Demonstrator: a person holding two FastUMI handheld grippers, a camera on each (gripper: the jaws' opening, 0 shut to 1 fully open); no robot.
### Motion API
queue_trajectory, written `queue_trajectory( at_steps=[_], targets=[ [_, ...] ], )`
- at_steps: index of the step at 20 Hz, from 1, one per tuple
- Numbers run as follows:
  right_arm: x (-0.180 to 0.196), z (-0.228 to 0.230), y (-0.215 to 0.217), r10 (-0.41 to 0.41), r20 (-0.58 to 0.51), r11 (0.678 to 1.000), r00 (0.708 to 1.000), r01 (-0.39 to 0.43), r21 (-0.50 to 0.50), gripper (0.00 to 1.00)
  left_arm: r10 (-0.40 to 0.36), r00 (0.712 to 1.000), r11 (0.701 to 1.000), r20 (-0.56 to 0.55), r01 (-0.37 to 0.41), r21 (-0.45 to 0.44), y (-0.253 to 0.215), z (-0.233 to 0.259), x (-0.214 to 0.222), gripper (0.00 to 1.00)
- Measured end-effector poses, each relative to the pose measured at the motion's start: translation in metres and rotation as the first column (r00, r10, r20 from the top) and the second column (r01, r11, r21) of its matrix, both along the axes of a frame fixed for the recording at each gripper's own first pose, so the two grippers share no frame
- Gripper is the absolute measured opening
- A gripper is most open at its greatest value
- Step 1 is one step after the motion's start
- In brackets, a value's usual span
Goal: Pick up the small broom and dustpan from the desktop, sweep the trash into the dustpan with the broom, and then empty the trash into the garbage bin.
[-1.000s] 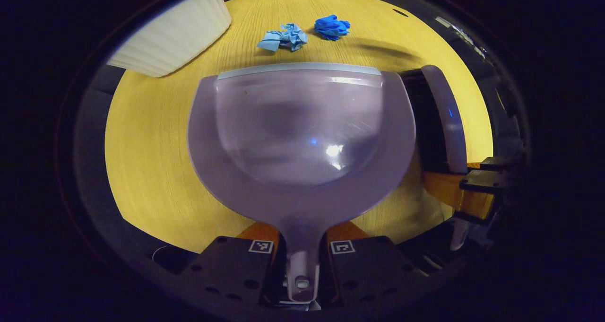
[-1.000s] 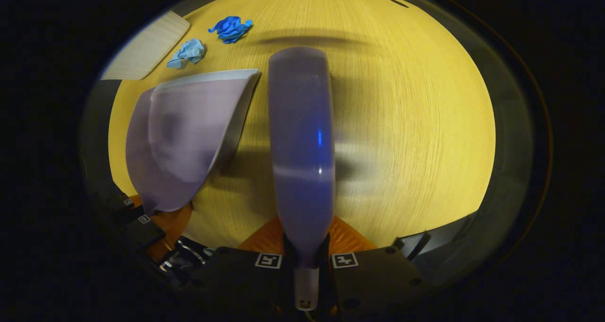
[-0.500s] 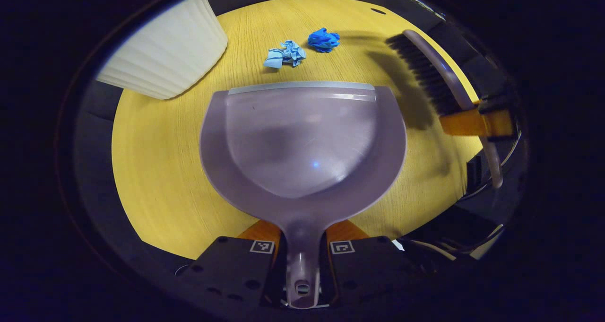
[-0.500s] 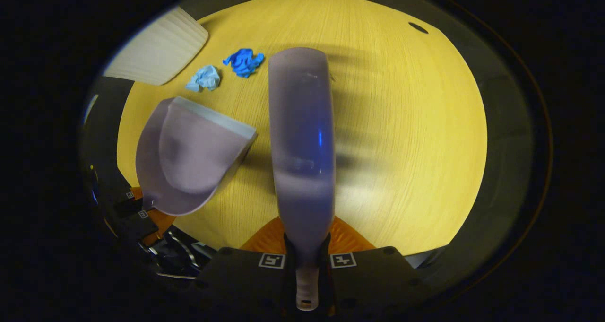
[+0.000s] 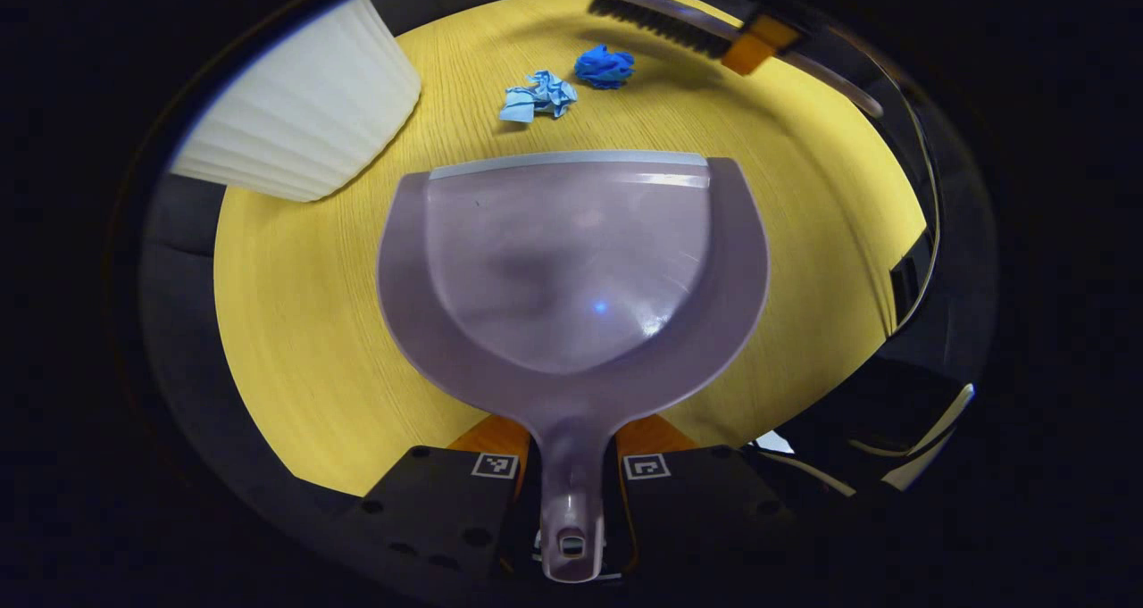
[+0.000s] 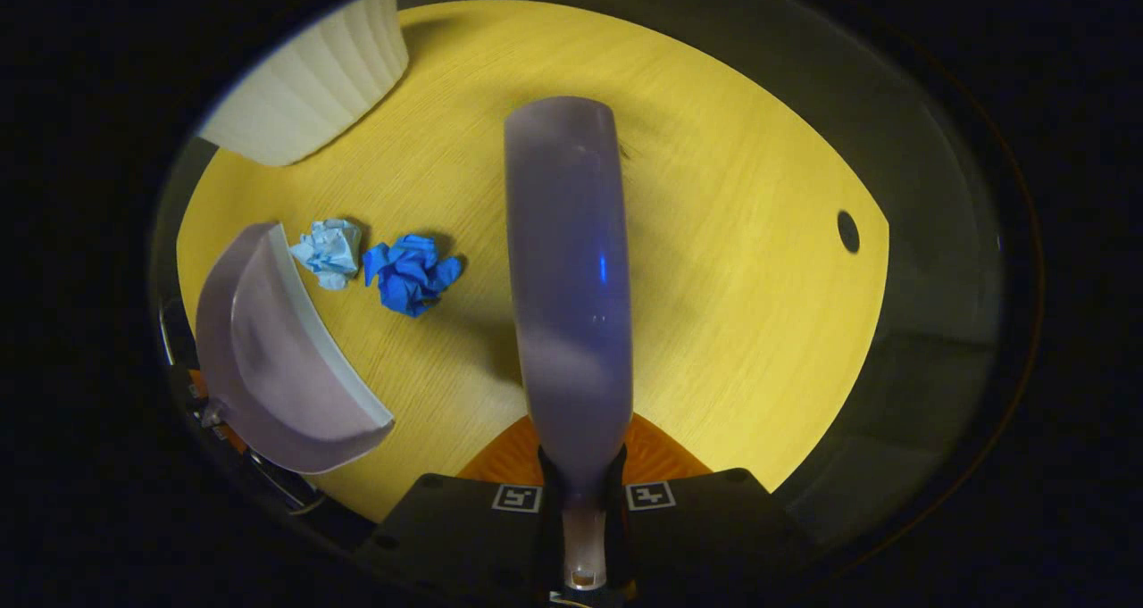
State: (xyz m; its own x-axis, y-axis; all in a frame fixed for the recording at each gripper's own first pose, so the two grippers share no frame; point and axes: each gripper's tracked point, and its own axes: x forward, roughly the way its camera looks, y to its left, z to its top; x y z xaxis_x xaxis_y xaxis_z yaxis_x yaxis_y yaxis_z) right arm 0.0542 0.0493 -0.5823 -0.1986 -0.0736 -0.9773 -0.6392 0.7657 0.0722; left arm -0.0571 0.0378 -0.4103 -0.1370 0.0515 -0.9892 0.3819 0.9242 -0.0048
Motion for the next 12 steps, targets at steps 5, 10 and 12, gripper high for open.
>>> queue_trajectory(
  at_steps=[5, 10, 12],
  targets=[
    [-0.017, -0.014, 0.033, 0.253, -0.08, 0.967, 0.964, -0.249, 0.061, 0.19, -0.048, 0.999, 0.999, 0.003, 0.048, -0.004, 0.011, 0.0, -0.003, 0.27],
    [-0.035, 0.002, 0.06, 0.403, -0.132, 0.909, 0.906, -0.378, 0.178, 0.19, -0.085, 0.996, 0.996, 0.002, 0.085, 0.0, 0.012, -0.003, -0.003, 0.27],
    [-0.041, 0.001, 0.06, 0.466, -0.151, 0.874, 0.872, -0.427, 0.23, 0.19, -0.097, 0.995, 0.995, 0.003, 0.097, 0.006, 0.015, -0.003, -0.005, 0.27]
  ],
)
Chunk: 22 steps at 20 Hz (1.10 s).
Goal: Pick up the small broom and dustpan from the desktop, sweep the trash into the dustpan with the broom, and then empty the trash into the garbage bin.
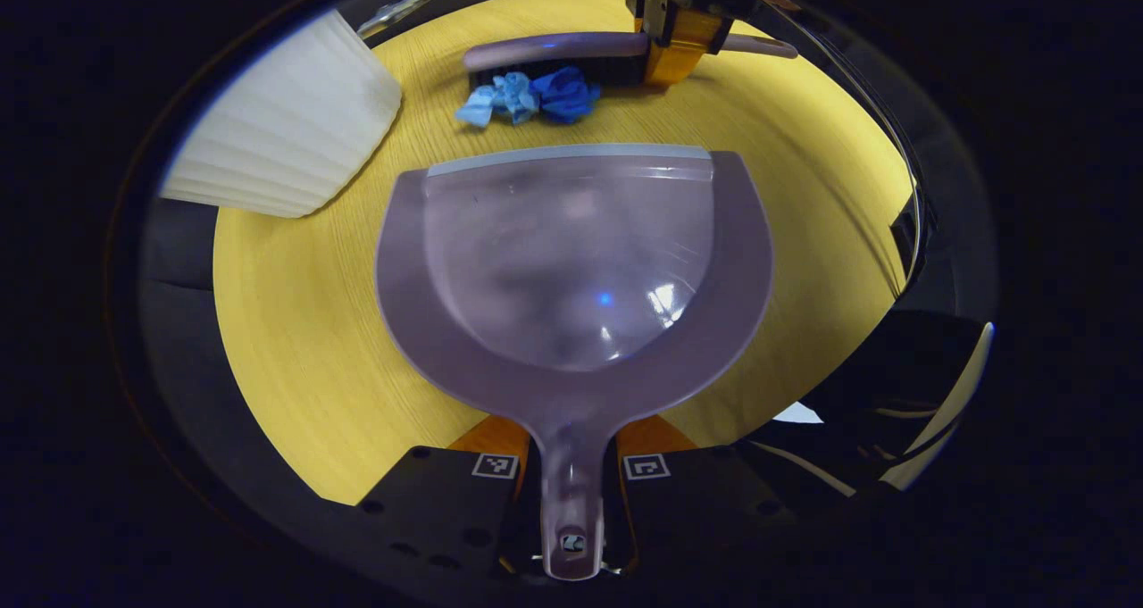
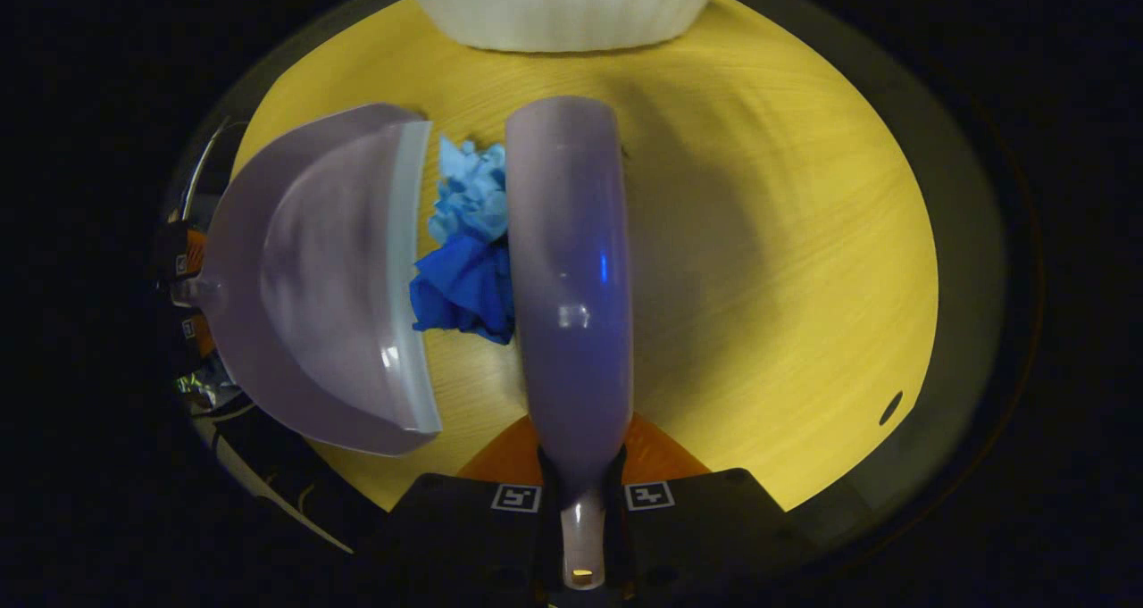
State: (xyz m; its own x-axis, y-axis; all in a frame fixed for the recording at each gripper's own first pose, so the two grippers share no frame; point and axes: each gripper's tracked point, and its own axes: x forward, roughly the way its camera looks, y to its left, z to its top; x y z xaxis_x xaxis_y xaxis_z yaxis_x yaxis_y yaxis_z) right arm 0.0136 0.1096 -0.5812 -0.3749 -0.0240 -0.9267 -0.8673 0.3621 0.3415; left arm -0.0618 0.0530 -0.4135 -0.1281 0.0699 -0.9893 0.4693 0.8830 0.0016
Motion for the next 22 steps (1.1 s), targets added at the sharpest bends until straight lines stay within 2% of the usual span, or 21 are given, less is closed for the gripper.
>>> queue_trajectory(
  at_steps=[3, 7, 9, 11, 13, 14, 15, 17, 19, 21, 22],
  targets=[
    [-0.011, 0.003, 0.0, 0.065, -0.065, 0.997, 0.996, -0.063, 0.039, 0.19, -0.008, 1.0, 1.0, 0.005, 0.008, -0.004, 0.001, -0.001, -0.001, 0.26],
    [-0.013, 0.015, -0.011, 0.085, -0.24, 0.993, 0.967, -0.062, 0.102, 0.19, -0.048, 0.999, 0.999, 0.02, 0.049, -0.012, 0.004, -0.003, -0.001, 0.26],
    [0.003, 0.011, -0.016, 0.045, -0.273, 0.991, 0.961, -0.009, 0.131, 0.19, -0.043, 0.998, 0.999, 0.042, 0.044, -0.025, 0.001, -0.004, 0.002, 0.26],
    [0.017, 0.012, -0.017, -0.053, -0.272, 0.984, 0.961, 0.097, 0.151, 0.19, -0.034, 0.995, 0.999, 0.091, 0.038, -0.039, -0.002, -0.004, 0.007, 0.26],
    [0.034, 0.026, -0.022, -0.157, -0.252, 0.95, 0.955, 0.215, 0.226, 0.19, -0.031, 0.988, 0.998, 0.152, 0.038, -0.043, -0.005, -0.006, 0.016, 0.26],
    [0.041, 0.032, -0.023, -0.225, -0.214, 0.918, 0.951, 0.281, 0.281, 0.19, -0.029, 0.98, 0.998, 0.194, 0.038, -0.044, -0.007, -0.002, 0.02, 0.25],
    [0.057, 0.044, -0.027, -0.305, -0.198, 0.874, 0.932, 0.356, 0.33, 0.19, -0.022, 0.973, 0.998, 0.232, 0.035, -0.051, -0.009, -0.006, 0.021, 0.27],
    [0.088, 0.084, -0.038, -0.472, -0.186, 0.753, 0.862, 0.504, 0.423, 0.2, 0.012, 0.946, 0.997, 0.324, 0.012, -0.073, -0.015, -0.004, 0.034, 0.27],
    [0.107, 0.11, -0.064, -0.613, -0.128, 0.636, 0.779, 0.583, 0.506, 0.19, 0.038, 0.913, 0.997, 0.405, -0.007, -0.078, -0.02, -0.001, 0.044, 0.27],
    [0.124, 0.133, -0.087, -0.737, -0.107, 0.5, 0.667, 0.645, 0.578, 0.19, 0.056, 0.88, 0.997, 0.471, -0.021, -0.079, -0.022, 0.004, 0.051, 0.25],
    [0.129, 0.143, -0.102, -0.777, -0.112, 0.447, 0.62, 0.667, 0.595, 0.19, 0.057, 0.862, 0.997, 0.503, -0.019, -0.081, -0.022, 0.011, 0.056, 0.24]
  ],
)
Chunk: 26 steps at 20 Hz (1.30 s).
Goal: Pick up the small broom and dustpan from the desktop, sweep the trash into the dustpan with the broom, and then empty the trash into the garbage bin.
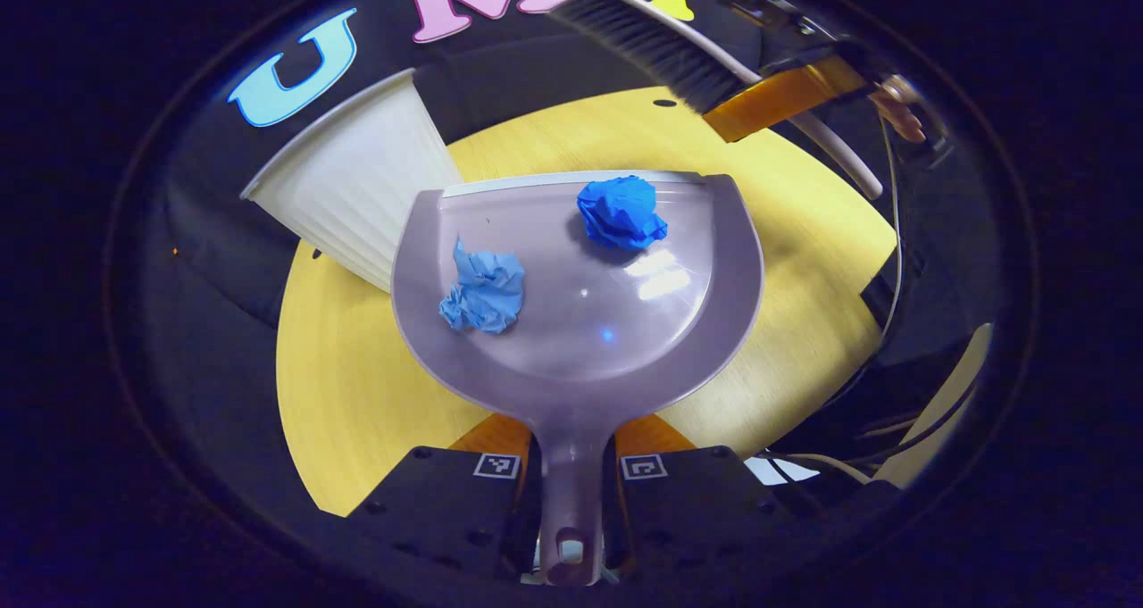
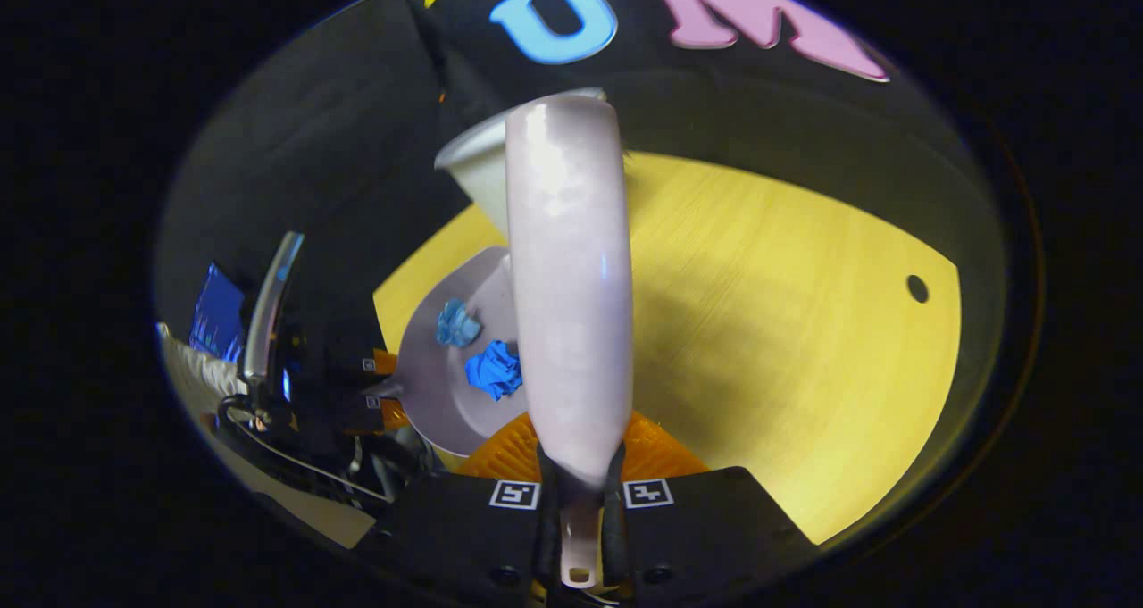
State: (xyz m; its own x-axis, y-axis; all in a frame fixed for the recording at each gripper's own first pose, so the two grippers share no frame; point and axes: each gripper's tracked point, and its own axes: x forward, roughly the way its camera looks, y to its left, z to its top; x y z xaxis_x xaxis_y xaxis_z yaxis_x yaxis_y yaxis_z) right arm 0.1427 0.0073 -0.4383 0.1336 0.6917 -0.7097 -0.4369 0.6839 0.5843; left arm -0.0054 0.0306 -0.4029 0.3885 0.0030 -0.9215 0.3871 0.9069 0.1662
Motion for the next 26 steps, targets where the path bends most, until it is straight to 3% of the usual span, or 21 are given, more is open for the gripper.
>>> queue_trajectory(
  at_steps=[1, 4, 7, 10, 13, 19, 22, 26],
  targets=[
    [0.004, -0.003, -0.012, -0.07, 0.036, 0.998, 0.997, 0.069, 0.014, 0.19, -0.001, 0.999, 1.0, 0.034, 0.0, 0.007, 0.002, 0.008, 0.009, 0.24],
    [0.001, -0.008, -0.035, -0.179, 0.106, 0.984, 0.978, 0.178, 0.016, 0.19, -0.034, 0.987, 0.998, 0.156, 0.026, 0.054, 0.012, 0.045, 0.04, 0.24],
    [0.011, 0.006, -0.047, -0.248, 0.188, 0.968, 0.95, 0.252, 0.001, 0.19, -0.114, 0.953, 0.979, 0.281, 0.06, 0.194, 0.041, 0.096, 0.092, 0.24],
    [0.015, 0.018, -0.077, -0.256, 0.264, 0.954, 0.93, 0.288, -0.089, 0.19, -0.203, 0.924, 0.923, 0.324, 0.07, 0.379, 0.079, 0.134, 0.138, 0.24],
    [0.008, 0.022, -0.086, -0.295, 0.25, 0.945, 0.922, 0.32, -0.067, 0.19, -0.247, 0.922, 0.856, 0.299, 0.063, 0.513, 0.119, 0.166, 0.171, 0.24],
    [-0.021, 0.016, -0.096, -0.292, 0.22, 0.944, 0.931, 0.318, -0.09, 0.19, -0.325, 0.937, 0.648, 0.129, 0.121, 0.752, 0.192, 0.2, 0.213, 0.24],
    [-0.03, 0.017, -0.099, -0.283, 0.205, 0.947, 0.937, 0.307, -0.093, 0.19, -0.366, 0.93, 0.513, 0.014, 0.189, 0.837, 0.214, 0.212, 0.218, 0.24],
    [-0.04, 0.013, -0.101, -0.254, 0.211, 0.951, 0.944, 0.284, -0.125, 0.19, -0.371, 0.911, 0.262, -0.18, 0.289, 0.921, 0.244, 0.233, 0.22, 0.24]
  ],
)
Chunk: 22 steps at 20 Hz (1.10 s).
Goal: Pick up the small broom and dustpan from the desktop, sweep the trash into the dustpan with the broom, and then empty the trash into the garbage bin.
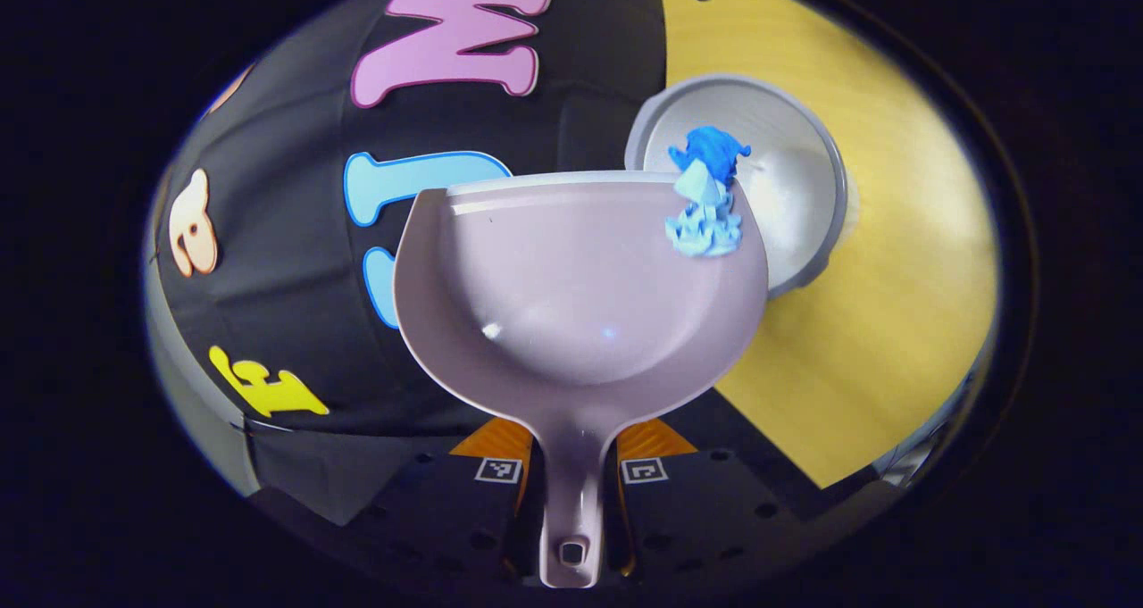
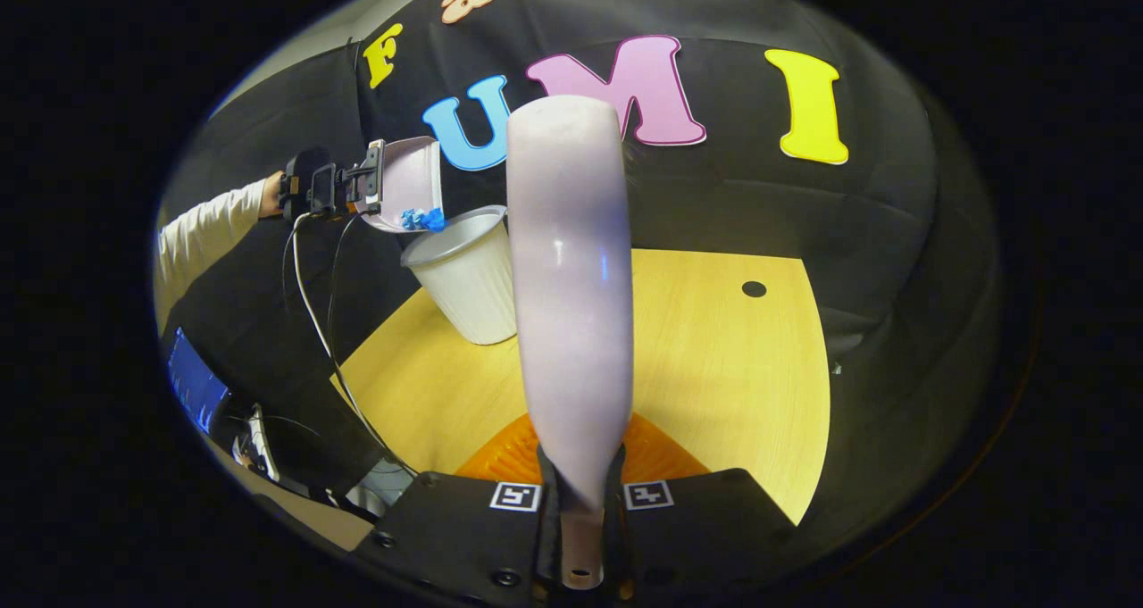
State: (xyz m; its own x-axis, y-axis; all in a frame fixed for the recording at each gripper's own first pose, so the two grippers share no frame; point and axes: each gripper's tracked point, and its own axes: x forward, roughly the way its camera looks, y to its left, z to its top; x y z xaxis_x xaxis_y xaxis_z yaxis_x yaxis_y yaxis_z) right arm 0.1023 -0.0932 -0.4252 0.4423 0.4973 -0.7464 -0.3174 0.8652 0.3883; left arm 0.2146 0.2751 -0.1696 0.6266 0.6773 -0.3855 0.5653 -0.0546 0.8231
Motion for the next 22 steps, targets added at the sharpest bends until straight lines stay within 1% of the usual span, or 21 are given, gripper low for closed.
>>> queue_trajectory(
  at_steps=[2, 3, 4, 7, 8, 9, 10, 11, 12, 13, 15, 17, 18, 20, 21, 22],
  targets=[
    [-0.007, 0.002, 0.004, 0.029, 0.0, 1.0, 1.0, -0.029, 0.0, 0.19, -0.052, 0.998, 0.99, -0.023, 0.055, 0.132, 0.003, 0.015, 0.002, 0.24],
    [-0.008, 0.003, 0.006, 0.033, -0.002, 0.999, 0.999, -0.033, 0.004, 0.19, -0.082, 0.996, 0.981, -0.022, 0.085, 0.173, 0.004, 0.022, 0.006, 0.24],
    [-0.008, 0.003, 0.006, 0.032, -0.004, 0.999, 0.999, -0.032, 0.003, 0.19, -0.099, 0.995, 0.977, -0.012, 0.099, 0.188, 0.003, 0.026, 0.008, 0.25],
    [-0.009, 0.005, 0.008, 0.028, 0.002, 1.0, 1.0, -0.028, 0.001, 0.19, -0.136, 0.989, 0.982, 0.057, 0.127, 0.138, -0.01, 0.032, -0.001, 0.24],
    [-0.007, 0.008, 0.007, 0.024, 0.01, 1.0, 1.0, -0.024, -0.003, 0.19, -0.148, 0.984, 0.986, 0.104, 0.138, 0.097, -0.019, 0.036, -0.002, 0.24],
    [-0.006, 0.011, 0.005, 0.017, 0.017, 1.0, 1.0, -0.017, -0.015, 0.19, -0.117, 0.979, 0.993, 0.165, 0.111, 0.044, -0.029, 0.046, -0.004, 0.24],
    [-0.002, 0.013, 0.002, 0.006, 0.027, 0.999, 1.0, -0.005, -0.032, 0.19, -0.088, 0.971, 0.993, 0.223, 0.102, -0.051, -0.041, 0.048, -0.007, 0.24],
    [0.001, 0.018, -0.001, -0.008, 0.036, 0.999, 0.999, 0.009, -0.041, 0.19, -0.049, 0.958, 0.981, 0.283, 0.099, -0.165, -0.046, 0.052, -0.015, 0.23],
    [0.005, 0.024, -0.002, -0.023, 0.051, 0.999, 0.998, 0.026, -0.042, 0.19, -0.013, 0.938, 0.957, 0.346, 0.111, -0.266, -0.06, 0.05, -0.02, 0.23],
    [0.012, 0.032, -0.004, -0.04, 0.074, 0.998, 0.996, 0.043, -0.045, 0.19, 0.011, 0.915, 0.929, 0.403, 0.14, -0.342, -0.079, 0.057, -0.027, 0.24],
    [0.028, 0.048, -0.01, -0.064, 0.142, 0.994, 0.988, 0.075, -0.076, 0.19, 0.062, 0.866, 0.864, 0.496, 0.201, -0.461, -0.117, 0.062, -0.039, 0.24],
    [0.045, 0.065, -0.011, -0.09, 0.198, 0.99, 0.976, 0.109, -0.087, 0.19, 0.138, 0.848, 0.783, 0.512, 0.223, -0.581, -0.151, 0.058, -0.048, 0.24],
    [0.054, 0.075, -0.011, -0.111, 0.224, 0.988, 0.968, 0.132, -0.081, 0.19, 0.188, 0.845, 0.731, 0.501, 0.22, -0.646, -0.166, 0.052, -0.048, 0.24],
    [0.067, 0.079, -0.012, -0.161, 0.234, 0.978, 0.959, 0.186, -0.091, 0.19, 0.299, 0.844, 0.598, 0.445, 0.197, -0.777, -0.196, 0.036, -0.053, 0.24],
    [0.07, 0.078, -0.014, -0.188, 0.224, 0.972, 0.956, 0.214, -0.1, 0.19, 0.365, 0.846, 0.518, 0.39, 0.164, -0.84, -0.213, 0.02, -0.06, 0.24],
    [0.071, 0.078, -0.017, -0.214, 0.218, 0.965, 0.952, 0.24, -0.105, 0.19, 0.418, 0.847, 0.431, 0.327, 0.132, -0.893, -0.231, 0.002, -0.064, 0.25]
  ],
)
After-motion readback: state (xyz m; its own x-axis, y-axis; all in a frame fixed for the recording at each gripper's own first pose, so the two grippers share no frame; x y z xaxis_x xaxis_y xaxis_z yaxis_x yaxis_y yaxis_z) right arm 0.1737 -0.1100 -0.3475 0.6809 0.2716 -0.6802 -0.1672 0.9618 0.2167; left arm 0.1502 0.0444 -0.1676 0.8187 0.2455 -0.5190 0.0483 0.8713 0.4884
